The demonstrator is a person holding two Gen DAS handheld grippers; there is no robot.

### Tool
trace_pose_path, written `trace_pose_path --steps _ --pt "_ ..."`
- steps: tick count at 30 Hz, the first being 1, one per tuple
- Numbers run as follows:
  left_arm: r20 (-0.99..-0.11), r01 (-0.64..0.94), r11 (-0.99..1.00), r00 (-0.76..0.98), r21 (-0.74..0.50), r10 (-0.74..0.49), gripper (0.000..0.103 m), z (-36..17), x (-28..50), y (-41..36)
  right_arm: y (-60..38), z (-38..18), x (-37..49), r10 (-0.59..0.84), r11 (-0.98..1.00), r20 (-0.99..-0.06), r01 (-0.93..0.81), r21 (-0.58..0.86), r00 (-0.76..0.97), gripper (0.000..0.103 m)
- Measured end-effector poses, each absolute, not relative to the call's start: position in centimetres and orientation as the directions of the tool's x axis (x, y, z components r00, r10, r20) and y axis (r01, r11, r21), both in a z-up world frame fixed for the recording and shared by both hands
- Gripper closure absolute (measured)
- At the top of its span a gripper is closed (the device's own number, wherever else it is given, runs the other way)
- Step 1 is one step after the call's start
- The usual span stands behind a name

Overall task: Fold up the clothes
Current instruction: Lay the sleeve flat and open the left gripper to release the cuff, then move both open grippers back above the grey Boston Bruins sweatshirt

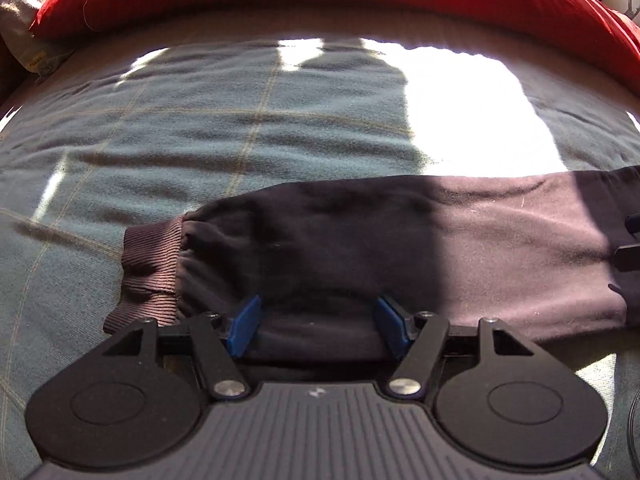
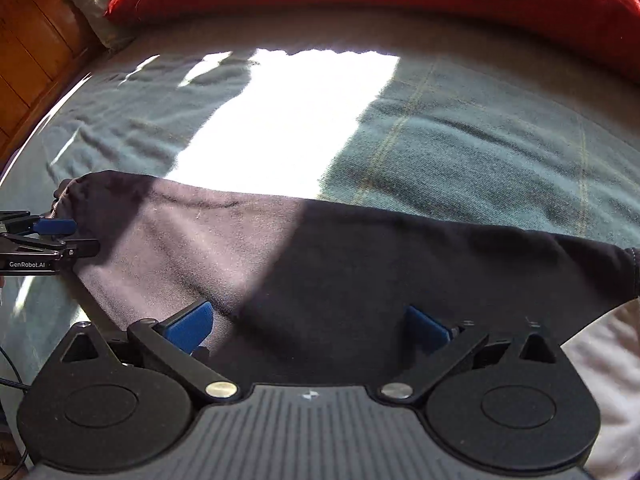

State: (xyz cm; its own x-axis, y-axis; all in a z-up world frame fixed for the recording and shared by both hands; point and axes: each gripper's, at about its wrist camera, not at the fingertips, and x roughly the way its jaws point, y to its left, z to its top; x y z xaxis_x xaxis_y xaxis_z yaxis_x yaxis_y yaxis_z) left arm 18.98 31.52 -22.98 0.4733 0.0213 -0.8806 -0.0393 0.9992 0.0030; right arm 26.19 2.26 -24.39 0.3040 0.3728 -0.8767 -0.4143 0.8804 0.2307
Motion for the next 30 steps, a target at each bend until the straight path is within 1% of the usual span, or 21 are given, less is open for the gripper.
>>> trace_pose_path --steps 2,4,5,7,9,10,14,17,20,21,25,28,30 --pt "-0.882 -0.058 0.998 0.47 -0.008 0.02 0.029 -23.5 18.6 32.4 4.2 -25.2 25.6 0.323 0.896 -0.878 -0.412 0.165 0.352 0.0" --pt "-0.886 -0.054 0.998 0.463 -0.012 0.015 0.028 -23.5 18.9 32.5 5.5 -25.4 25.6 0.3 0.901 -0.875 -0.415 0.129 0.379 0.0" --pt "-0.889 -0.05 0.999 0.457 -0.008 0.015 0.025 -23.6 19.0 32.5 5.7 -25.6 25.9 0.281 0.91 -0.879 -0.397 0.118 0.384 0.0" --pt "-0.895 -0.044 0.999 0.446 -0.022 0.0 0.017 -23.8 19.4 32.5 5.6 -25.8 26.0 0.272 0.921 -0.88 -0.37 0.121 0.39 0.0" --pt "-0.902 -0.047 0.997 0.432 -0.053 -0.028 0.002 -24.1 19.8 32.6 5.6 -25.9 26.1 0.268 0.925 -0.879 -0.359 0.121 0.393 0.0" --pt "-0.904 -0.049 0.996 0.425 -0.07 -0.043 0.0 -24.4 20.0 32.7 5.6 -26.0 26.1 0.268 0.925 -0.879 -0.361 0.12 0.395 0.0" --pt "-0.919 -0.048 0.998 0.394 -0.029 -0.008 0.0 -24.6 20.5 31.6 5.4 -26.0 26.0 0.282 0.915 -0.873 -0.386 0.12 0.397 0.0" --pt "-0.923 -0.058 0.998 0.386 -0.02 0.004 0.001 -24.0 20.5 30.9 4.8 -25.4 25.8 0.314 0.895 -0.871 -0.423 0.139 0.378 0.0" --pt "-0.915 -0.023 1.0 0.404 -0.005 0.005 0.002 -22.4 19.7 27.6 2.7 -23.2 24.8 0.391 0.87 -0.851 -0.442 0.218 0.351 0.0" --pt "-0.912 -0.012 1.0 0.41 0.0 0.005 0.002 -21.8 19.5 26.5 1.6 -22.2 24.2 0.408 0.869 -0.835 -0.436 0.232 0.37 0.0" --pt "-0.901 0.034 0.999 0.434 0.021 0.004 0.002 -19.7 18.4 22.1 -3.8 -18.6 21.4 0.412 0.88 -0.807 -0.414 0.233 0.423 0.0" --pt "-0.892 0.068 0.997 0.452 0.038 0.003 0.002 -18.1 17.6 18.8 -8.6 -17.6 20.0 0.373 0.908 -0.833 -0.346 0.237 0.408 0.0" --pt "-0.886 0.099 0.995 0.463 0.027 -0.022 0.002 -17.4 17.4 15.9 -11.8 -17.1 18.9 0.339 0.924 -0.848 -0.313 0.219 0.408 0.0"
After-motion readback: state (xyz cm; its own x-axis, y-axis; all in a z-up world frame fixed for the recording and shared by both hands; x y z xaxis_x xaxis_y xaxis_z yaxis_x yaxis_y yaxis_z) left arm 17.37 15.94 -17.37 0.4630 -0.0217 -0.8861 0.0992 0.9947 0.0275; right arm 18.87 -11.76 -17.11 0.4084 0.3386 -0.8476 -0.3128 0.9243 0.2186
